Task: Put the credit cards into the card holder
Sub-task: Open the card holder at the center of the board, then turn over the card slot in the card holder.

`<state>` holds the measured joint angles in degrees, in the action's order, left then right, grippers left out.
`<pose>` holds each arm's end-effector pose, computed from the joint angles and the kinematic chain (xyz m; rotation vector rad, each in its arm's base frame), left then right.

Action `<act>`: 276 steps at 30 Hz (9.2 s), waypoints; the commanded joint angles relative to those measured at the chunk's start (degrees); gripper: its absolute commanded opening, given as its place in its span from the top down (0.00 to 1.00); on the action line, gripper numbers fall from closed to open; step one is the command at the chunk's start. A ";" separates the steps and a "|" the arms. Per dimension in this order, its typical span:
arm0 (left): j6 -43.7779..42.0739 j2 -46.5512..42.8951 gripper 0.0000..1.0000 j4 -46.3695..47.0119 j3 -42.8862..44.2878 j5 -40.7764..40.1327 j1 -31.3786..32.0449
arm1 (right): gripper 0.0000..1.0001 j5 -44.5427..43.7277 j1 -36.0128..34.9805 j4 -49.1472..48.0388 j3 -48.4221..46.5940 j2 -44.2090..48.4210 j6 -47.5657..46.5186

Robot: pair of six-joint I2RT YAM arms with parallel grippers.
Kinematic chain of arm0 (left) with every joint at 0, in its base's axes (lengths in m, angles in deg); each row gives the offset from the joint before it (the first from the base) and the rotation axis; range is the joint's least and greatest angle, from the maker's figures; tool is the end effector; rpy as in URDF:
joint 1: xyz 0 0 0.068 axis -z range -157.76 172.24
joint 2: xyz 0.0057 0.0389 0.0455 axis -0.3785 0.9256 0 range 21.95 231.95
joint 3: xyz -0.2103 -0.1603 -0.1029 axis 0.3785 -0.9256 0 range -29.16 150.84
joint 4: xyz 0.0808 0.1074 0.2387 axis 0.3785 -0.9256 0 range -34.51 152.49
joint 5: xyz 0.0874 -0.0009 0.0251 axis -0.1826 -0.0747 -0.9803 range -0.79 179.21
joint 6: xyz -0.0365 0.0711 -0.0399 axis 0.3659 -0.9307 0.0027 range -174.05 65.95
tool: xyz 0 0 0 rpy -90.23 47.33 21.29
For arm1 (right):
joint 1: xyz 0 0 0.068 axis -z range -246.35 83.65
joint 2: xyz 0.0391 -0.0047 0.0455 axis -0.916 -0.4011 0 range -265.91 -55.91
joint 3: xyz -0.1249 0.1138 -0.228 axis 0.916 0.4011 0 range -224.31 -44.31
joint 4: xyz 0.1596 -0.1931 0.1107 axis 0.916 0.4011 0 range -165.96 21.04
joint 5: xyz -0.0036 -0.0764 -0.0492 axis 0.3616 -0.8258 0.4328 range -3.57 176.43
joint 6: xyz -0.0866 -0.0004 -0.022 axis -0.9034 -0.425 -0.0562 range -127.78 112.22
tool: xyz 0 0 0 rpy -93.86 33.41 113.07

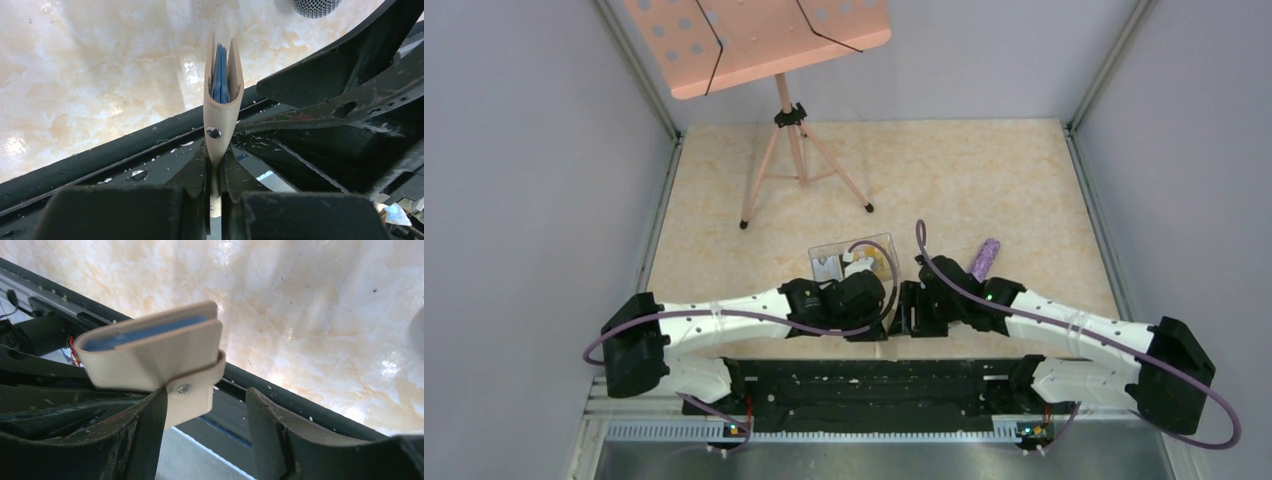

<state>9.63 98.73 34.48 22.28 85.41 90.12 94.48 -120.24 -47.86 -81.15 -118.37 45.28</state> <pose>0.1207 -0.2832 0.2021 0.0697 2.7135 -0.7831 0.1336 0.2020 0.1768 -0.0833 2.7517 0.8400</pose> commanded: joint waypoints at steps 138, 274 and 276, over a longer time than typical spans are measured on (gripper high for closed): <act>2.50 -16.19 1.00 44.83 -26.30 24.61 -7.22 | 0.48 28.24 13.98 -10.91 14.28 13.40 -5.51; -49.19 0.60 1.00 15.27 10.00 69.86 -35.09 | 0.35 45.55 27.78 27.48 -49.21 -27.58 -54.99; -49.44 0.51 1.00 15.18 10.00 69.73 -35.09 | 0.35 48.11 27.78 28.16 -48.96 -27.78 -56.00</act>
<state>-37.51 99.38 50.85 30.02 152.49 54.91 141.32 -92.90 -22.51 -130.87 -146.32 -6.18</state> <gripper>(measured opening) 0.035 0.652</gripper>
